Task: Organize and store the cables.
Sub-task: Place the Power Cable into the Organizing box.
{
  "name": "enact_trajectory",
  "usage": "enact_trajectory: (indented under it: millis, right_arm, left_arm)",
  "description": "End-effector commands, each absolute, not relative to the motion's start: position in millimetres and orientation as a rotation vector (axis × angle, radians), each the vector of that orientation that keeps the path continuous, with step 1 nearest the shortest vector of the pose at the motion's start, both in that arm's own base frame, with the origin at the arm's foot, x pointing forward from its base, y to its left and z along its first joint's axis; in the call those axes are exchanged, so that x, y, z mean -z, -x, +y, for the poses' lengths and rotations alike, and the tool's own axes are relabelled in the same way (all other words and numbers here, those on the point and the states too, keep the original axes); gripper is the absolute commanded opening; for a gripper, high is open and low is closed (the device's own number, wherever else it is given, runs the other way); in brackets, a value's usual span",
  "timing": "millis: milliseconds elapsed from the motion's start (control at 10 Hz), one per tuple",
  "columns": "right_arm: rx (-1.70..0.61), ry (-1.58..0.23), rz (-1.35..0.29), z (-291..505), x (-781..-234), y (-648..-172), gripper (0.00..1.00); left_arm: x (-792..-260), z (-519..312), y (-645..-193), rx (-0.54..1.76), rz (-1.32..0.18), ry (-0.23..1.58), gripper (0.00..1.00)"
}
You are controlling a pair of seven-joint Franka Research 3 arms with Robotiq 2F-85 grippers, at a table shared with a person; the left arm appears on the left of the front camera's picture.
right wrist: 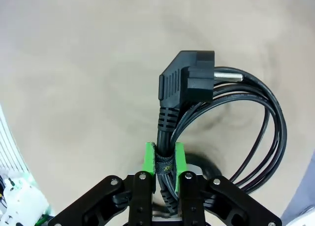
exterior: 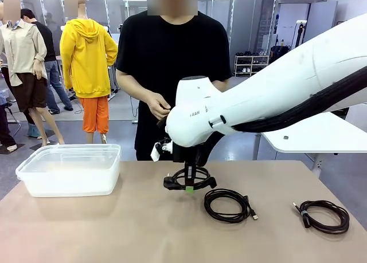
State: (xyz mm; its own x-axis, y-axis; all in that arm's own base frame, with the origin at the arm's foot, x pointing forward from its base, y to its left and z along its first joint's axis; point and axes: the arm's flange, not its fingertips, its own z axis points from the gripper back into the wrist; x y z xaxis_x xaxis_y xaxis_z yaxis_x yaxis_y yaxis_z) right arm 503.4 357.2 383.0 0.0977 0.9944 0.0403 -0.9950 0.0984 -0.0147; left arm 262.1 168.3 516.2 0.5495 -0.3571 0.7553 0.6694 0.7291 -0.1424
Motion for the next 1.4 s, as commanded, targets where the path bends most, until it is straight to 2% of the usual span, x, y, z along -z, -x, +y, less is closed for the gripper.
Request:
enact_trajectory:
  millis: [0, 100, 400, 500, 600, 700, 800, 1000, 1100, 1300]
  right_arm:
    - [-1.469, -0.052, -0.055, 380.7, -358.5, -496.9, 0.00]
    - [-1.467, -0.082, 0.000, 391.1, -344.5, -494.4, 0.00]
    - [-1.457, -0.105, 0.004, 399.5, -322.3, -491.8, 0.00]
    - [-1.452, -0.103, 0.016, 399.5, -321.0, -489.4, 0.25]
    - [-1.452, -0.114, 0.020, 399.6, -322.4, -487.4, 0.56]
    - [-1.451, -0.111, 0.012, 397.9, -325.5, -485.3, 0.71]
    - [-1.440, -0.108, 0.005, 395.6, -329.3, -482.6, 1.00]
    - [-1.418, -0.105, -0.029, 382.8, -342.0, -476.3, 1.00]
    - [-1.404, -0.117, -0.052, 370.4, -350.5, -473.5, 0.96]
    - [-1.359, -0.134, -0.111, 329.6, -367.2, -466.4, 1.00]
  left_arm:
    - [-516.5, 169.1, -261.2, 0.649, -0.781, 0.460, 1.00]
    - [-516.5, 169.1, -261.2, 0.649, -0.781, 0.460, 1.00]
    - [-516.5, 169.1, -261.2, 0.649, -0.781, 0.460, 1.00]
    - [-516.5, 169.1, -261.2, 0.649, -0.781, 0.460, 1.00]
    - [-516.5, 169.1, -261.2, 0.649, -0.781, 0.460, 1.00]
    - [-516.5, 169.1, -261.2, 0.649, -0.781, 0.460, 1.00]
    - [-516.5, 169.1, -261.2, 0.649, -0.781, 0.460, 1.00]
    - [-516.5, 169.1, -261.2, 0.649, -0.781, 0.460, 1.00]
    - [-516.5, 169.1, -261.2, 0.649, -0.781, 0.460, 1.00]
    - [-516.5, 169.1, -261.2, 0.649, -0.781, 0.460, 1.00]
